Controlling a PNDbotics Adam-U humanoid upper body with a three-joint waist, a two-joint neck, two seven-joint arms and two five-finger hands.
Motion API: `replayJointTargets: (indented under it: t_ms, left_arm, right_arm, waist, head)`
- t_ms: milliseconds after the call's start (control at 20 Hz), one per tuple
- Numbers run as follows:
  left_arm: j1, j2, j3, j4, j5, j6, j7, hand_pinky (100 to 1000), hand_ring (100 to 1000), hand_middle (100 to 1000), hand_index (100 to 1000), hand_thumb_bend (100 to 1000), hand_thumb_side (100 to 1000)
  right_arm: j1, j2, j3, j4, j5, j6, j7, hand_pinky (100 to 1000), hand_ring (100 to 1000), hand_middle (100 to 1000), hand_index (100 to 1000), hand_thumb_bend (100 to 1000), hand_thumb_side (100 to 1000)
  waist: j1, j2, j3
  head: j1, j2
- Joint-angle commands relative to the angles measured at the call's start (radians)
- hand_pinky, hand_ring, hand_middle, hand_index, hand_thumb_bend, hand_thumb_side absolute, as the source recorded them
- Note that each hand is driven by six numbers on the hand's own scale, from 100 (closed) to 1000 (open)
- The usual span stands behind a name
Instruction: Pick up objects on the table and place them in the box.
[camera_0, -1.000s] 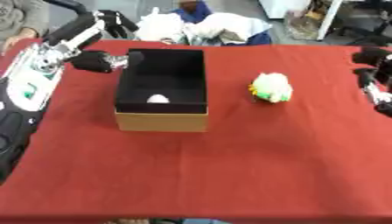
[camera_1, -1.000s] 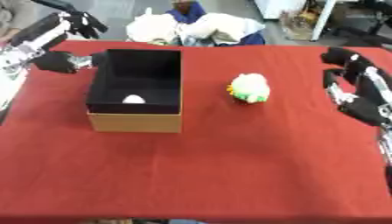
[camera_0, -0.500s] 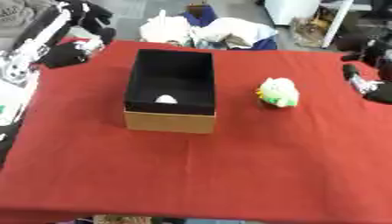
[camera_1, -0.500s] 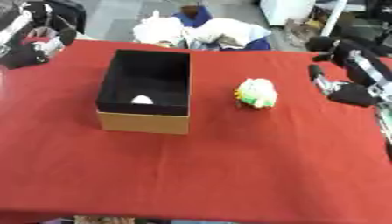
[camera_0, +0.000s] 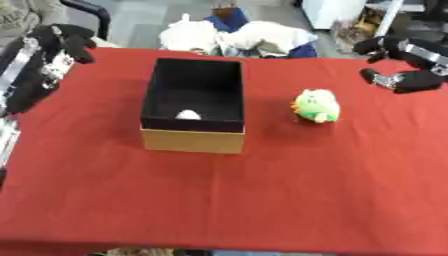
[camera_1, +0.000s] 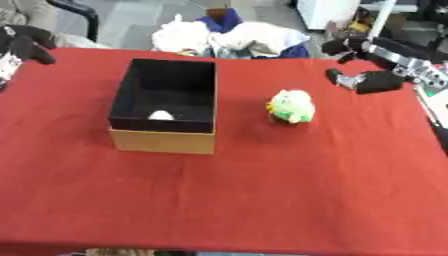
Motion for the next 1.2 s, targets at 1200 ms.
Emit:
replayJointTargets:
  t_ms: [1200]
  left_arm:
    - [0.019, -0.013, 0.026, -0.022, 0.06, 0.03, -0.011, 656, 592, 620, 782, 246, 859]
  right_arm:
    - [-0.202, 0.148, -0.08, 0.459, 0.456, -0.022, -0.285, 844, 939, 908, 943, 476, 538]
  waist:
    - [0.011, -0.003, 0.03]
  head:
    - [-0.03, 0.005]
